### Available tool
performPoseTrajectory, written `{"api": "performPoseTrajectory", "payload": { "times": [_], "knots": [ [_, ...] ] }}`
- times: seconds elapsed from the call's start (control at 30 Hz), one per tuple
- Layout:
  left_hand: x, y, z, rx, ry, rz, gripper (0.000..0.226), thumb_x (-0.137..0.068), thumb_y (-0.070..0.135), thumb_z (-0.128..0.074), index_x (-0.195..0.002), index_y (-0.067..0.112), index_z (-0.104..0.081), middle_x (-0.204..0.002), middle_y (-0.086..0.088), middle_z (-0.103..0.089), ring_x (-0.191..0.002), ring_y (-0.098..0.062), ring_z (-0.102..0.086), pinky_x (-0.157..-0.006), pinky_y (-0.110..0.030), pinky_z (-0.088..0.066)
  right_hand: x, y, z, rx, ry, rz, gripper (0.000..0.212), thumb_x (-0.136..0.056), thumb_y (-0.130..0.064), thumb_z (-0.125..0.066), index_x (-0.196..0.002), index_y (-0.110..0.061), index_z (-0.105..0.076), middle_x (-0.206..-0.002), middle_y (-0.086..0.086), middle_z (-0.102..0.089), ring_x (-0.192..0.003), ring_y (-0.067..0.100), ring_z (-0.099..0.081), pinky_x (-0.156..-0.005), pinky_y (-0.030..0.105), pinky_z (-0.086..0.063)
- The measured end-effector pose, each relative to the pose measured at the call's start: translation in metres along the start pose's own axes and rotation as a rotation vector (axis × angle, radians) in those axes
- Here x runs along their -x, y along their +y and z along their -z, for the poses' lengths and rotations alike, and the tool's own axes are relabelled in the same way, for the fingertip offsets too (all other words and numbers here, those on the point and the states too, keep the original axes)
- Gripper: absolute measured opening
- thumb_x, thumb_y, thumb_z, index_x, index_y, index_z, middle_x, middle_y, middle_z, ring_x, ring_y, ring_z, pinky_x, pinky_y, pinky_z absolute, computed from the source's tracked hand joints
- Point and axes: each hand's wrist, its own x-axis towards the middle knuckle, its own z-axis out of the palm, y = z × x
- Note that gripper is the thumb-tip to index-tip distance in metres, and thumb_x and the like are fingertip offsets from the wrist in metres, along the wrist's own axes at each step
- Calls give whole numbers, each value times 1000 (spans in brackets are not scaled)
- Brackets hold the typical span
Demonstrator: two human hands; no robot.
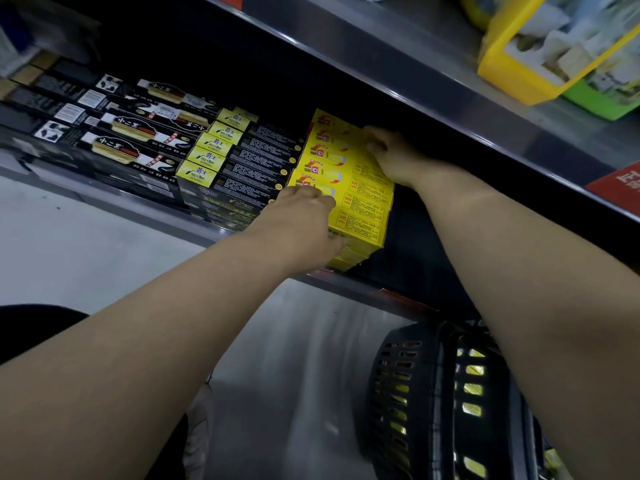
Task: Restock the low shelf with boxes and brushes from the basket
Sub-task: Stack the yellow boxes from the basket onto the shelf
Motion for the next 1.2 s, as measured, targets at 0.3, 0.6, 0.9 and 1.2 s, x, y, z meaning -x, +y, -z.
{"api": "performPoseTrajectory", "payload": {
  "times": [0.3, 0.6, 0.9, 1.2],
  "knots": [
    [5, 15, 2, 64, 59, -65, 56, -91, 33, -54, -141, 16, -37, -148, -9, -35, -134, -25, -32, -108, -37, -31, 40, -14, 17, 339, -64, -68, 59, -99, -28, -41, -150, -11, -17, -150, 18, -27, -135, 31, -34, -106, 30, -31],
    [40, 91, 8, 250, 258, -384, 22, -87, 23, -55, -108, 20, -63, -108, 6, -66, -103, -12, -58, -87, -27, -43, 211, 1, 62, 166, 73, 178, 24, -89, -20, -57, -112, -21, -63, -117, 4, -56, -110, 18, -52, -97, 28, -38],
    [77, 166, -39, -33, 110, -721, 23, -90, 31, -51, -112, 26, -58, -109, 9, -59, -107, -11, -48, -90, -26, -37, 330, 97, 79, -112, 131, -60, 9, -86, -19, -63, -92, -26, -64, -84, -9, -66, -78, 6, -61, -73, 20, -47],
    [79, 234, -102, -126, -95, -777, 24, -93, 33, -48, -116, 30, -56, -116, 14, -55, -109, -5, -47, -81, -19, -33, 391, 274, 15, -225, -105, -566, 13, -89, -10, -60, -101, -10, -63, -99, 8, -60, -88, 20, -59, -73, 26, -44]
  ]
}}
